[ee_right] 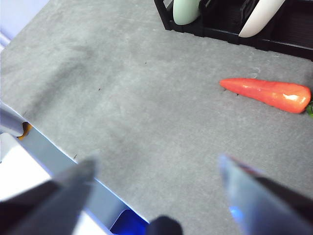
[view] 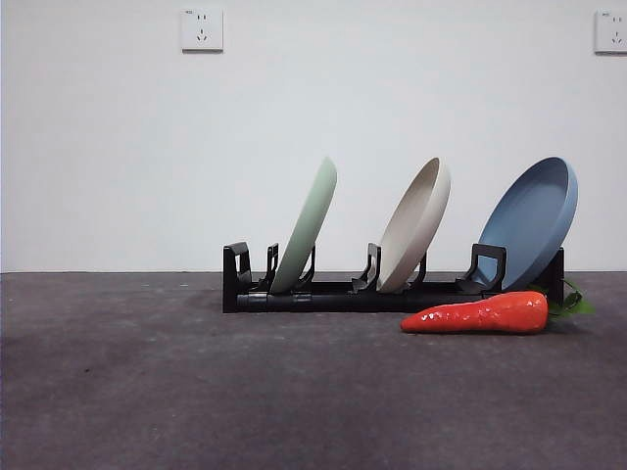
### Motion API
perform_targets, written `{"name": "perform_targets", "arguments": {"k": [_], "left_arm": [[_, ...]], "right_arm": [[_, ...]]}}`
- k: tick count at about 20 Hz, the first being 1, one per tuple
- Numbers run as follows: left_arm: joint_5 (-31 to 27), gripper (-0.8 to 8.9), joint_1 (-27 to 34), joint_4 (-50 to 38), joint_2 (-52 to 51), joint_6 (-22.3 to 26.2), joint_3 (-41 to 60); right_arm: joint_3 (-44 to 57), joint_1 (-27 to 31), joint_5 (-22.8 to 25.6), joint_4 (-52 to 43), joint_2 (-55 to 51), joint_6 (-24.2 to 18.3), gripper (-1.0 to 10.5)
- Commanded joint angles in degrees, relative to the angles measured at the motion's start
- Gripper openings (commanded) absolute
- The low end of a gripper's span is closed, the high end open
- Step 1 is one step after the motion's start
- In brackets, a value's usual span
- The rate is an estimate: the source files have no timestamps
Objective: Take the green plate from the plate rack,put the plate on the table,take the carrot from the table,put the carrot in the plate
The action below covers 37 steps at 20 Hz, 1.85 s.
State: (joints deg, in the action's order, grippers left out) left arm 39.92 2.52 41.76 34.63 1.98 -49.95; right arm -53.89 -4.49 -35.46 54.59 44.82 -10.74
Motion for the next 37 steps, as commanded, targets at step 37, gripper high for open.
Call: {"name": "perform_targets", "arguments": {"k": [37], "left_arm": [[-23.4,4.38,-28.3,-31.2,79.2,1.0,-41.6]], "right_arm": [[-0.2,-0.1,2.8,-0.1,0.2,0.4,7.2]]}}
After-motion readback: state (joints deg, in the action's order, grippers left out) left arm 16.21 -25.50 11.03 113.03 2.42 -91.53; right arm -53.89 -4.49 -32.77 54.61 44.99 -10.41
